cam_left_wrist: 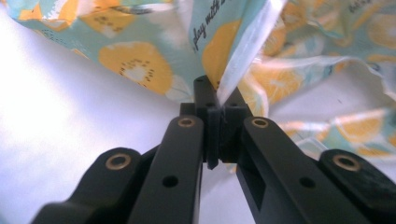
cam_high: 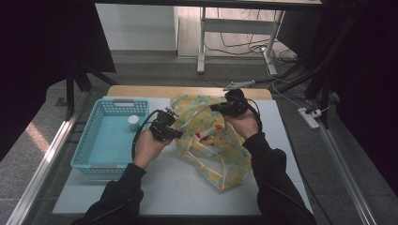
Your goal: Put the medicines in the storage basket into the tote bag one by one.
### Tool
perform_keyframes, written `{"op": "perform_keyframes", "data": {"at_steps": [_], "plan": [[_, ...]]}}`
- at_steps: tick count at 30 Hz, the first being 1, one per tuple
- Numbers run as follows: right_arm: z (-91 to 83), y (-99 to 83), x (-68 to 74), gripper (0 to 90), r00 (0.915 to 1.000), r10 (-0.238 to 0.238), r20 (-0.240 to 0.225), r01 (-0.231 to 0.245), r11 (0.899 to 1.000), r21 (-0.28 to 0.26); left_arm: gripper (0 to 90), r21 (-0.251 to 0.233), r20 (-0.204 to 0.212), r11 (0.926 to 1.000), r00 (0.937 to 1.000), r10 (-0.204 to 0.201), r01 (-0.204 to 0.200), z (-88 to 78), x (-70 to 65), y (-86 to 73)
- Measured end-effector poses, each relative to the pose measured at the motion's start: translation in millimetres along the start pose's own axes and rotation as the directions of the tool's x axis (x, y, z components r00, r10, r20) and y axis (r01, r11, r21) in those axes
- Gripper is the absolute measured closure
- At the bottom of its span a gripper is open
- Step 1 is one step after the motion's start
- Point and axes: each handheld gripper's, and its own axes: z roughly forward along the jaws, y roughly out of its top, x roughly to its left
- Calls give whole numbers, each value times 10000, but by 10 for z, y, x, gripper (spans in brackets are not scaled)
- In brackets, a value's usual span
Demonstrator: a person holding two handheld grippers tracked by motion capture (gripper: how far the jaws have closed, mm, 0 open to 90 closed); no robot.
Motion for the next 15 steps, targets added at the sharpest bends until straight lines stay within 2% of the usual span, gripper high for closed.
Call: {"op": "perform_keyframes", "data": {"at_steps": [5,8,10,15], "plan": [[67,3,82,893,9996,-173,-209,176,9997,148,896,71,131,9999,9998,144,-145,-141,-45,-145],[93,1,127,893,9990,-310,-319,317,9992,227,896,139,283,9998,9995,164,-168,-159,-36,-241],[102,7,149,893,9985,-348,-413,357,9991,226,891,-84,415,9996,9987,281,-278,-166,-19,-291],[80,40,183,893,9983,-436,-389,440,9990,101,758,-599,497,9967,9971,573,-543,-270,2,-373]]}}
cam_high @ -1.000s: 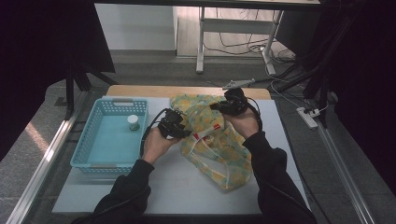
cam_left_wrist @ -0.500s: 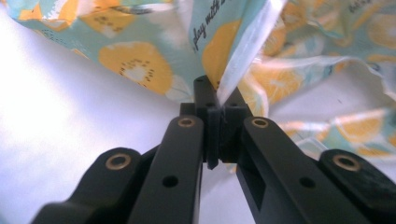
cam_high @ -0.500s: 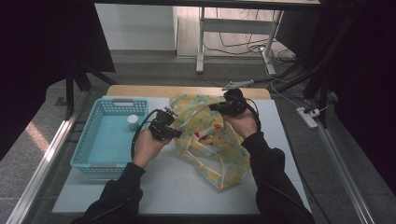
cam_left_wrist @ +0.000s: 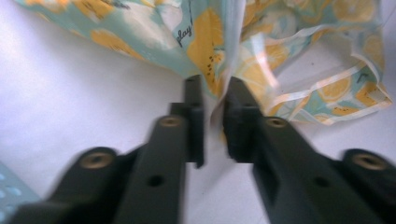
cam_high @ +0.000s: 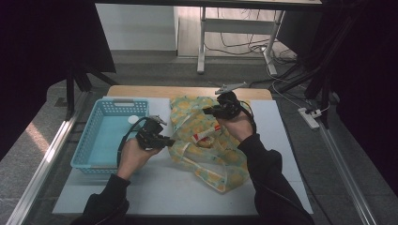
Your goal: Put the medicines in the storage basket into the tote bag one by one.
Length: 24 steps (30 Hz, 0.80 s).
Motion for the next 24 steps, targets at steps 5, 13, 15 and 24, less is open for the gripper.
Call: {"op": "perform_keyframes", "data": {"at_steps": [5,13,15,24], "plan": [[-50,8,-10,894,10000,76,-24,-76,9999,-127,600,-524,33,9984,9997,236,-234,-179,35,-85],[-54,-2,11,894,9999,34,-116,-36,9999,-107,320,-1536,-689,9881,9976,-20,-86,-546,289,-237],[-51,0,23,894,9999,-4,-143,2,9999,-114,272,-1723,-928,9850,9955,-189,27,-600,381,-278],[-65,21,74,894,9996,-167,-229,165,9998,-105,58,-2263,-1860,9693,9725,-1398,961,-675,871,-468]]}}
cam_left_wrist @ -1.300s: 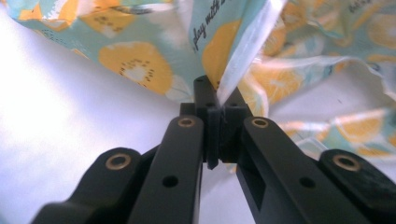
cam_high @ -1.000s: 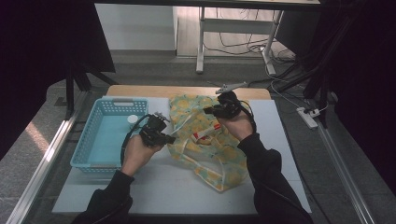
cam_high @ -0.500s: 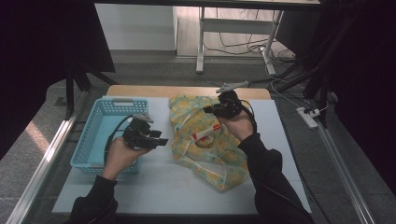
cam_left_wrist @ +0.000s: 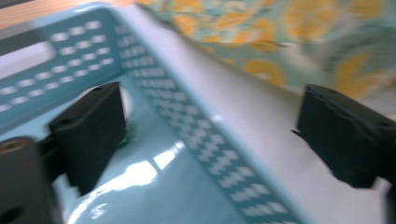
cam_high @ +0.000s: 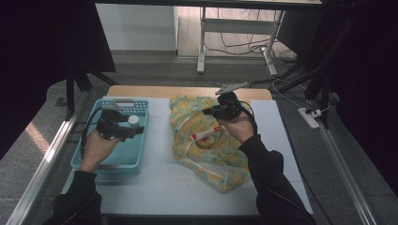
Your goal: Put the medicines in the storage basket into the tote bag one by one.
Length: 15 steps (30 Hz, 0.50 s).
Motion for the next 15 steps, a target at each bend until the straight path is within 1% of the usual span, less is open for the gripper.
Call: {"op": "perform_keyframes", "data": {"at_steps": [3,5,7,10,14,15], "plan": [[2,-4,-8,894,10000,-8,-3,8,10000,23,7,-36,-361,9999,9993,-110,108,19,145,-23],[5,-8,-15,893,10000,34,9,-34,10000,30,0,15,-563,10000,9984,-82,83,43,227,-33],[9,-13,-21,893,10000,61,16,-61,10000,43,0,251,-835,9997,9965,9,12,87,292,-37],[19,-17,-27,894,10000,75,1,-75,10000,52,0,702,-1056,9975,9944,46,28,180,371,-26],[23,-15,-25,893,10000,59,-6,-59,10000,68,0,1013,-1266,9944,9918,-171,301,323,446,-9],[21,-15,-25,893,10000,62,-12,-62,10000,62,0,996,-1276,9943,9915,-253,382,361,461,-4]]}}
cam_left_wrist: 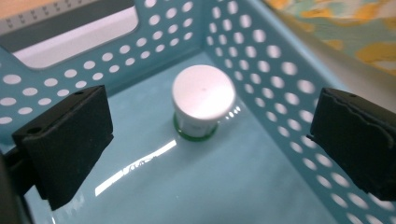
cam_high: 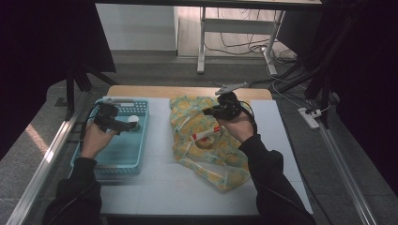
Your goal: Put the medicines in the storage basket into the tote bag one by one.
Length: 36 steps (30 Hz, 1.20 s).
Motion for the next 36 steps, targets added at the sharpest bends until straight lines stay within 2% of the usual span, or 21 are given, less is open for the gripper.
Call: {"op": "perform_keyframes", "data": {"at_steps": [2,3,8,11,14,15,18,21,22,25,27,33,36], "plan": [[-2,0,0,893,10000,-11,20,11,10000,13,0,48,30,9999,9999,-135,135,69,23,20],[-4,-1,-2,894,10000,-12,16,12,10000,9,0,173,124,9998,9999,-25,23,103,29,30],[-11,-1,-10,893,10000,-17,29,17,10000,1,0,1125,-266,9909,9966,776,-742,288,-5,91],[-13,-3,-4,893,10000,-22,10,22,10000,10,1,1330,-307,9875,9955,894,-846,354,-12,118],[-20,-10,-6,893,10000,0,8,0,10000,-1,72,1550,-434,9837,9942,986,-908,382,-10,128],[-23,-12,-8,893,10000,17,15,-17,10000,2,106,1561,-495,9840,9943,947,-860,383,-3,130],[-30,-18,-17,893,10000,4,17,-4,10000,-17,219,1406,-202,9870,9965,810,-774,375,22,134],[-33,-23,-13,893,10000,-1,-5,1,10000,-25,327,1478,-69,9847,9956,939,-918,388,13,142],[-31,-24,-14,893,10000,-13,-6,13,10000,-35,363,1536,-165,9830,9944,1041,-1003,397,4,145],[-26,-27,-9,893,10000,16,-23,-16,10000,-26,469,1590,-161,9827,9950,989,-951,405,0,158],[-22,-29,-6,893,10000,6,-34,-6,10000,-22,499,1577,-169,9837,9957,907,-869,406,-1,166],[-17,-32,-1,893,10000,-2,-45,2,10000,-11,508,1621,-198,9838,9965,809,-766,385,-2,163],[-16,-31,-1,893,10000,3,-46,-3,10000,-7,509,1386,-117,9891,9986,521,-499,342,16,158]]}}
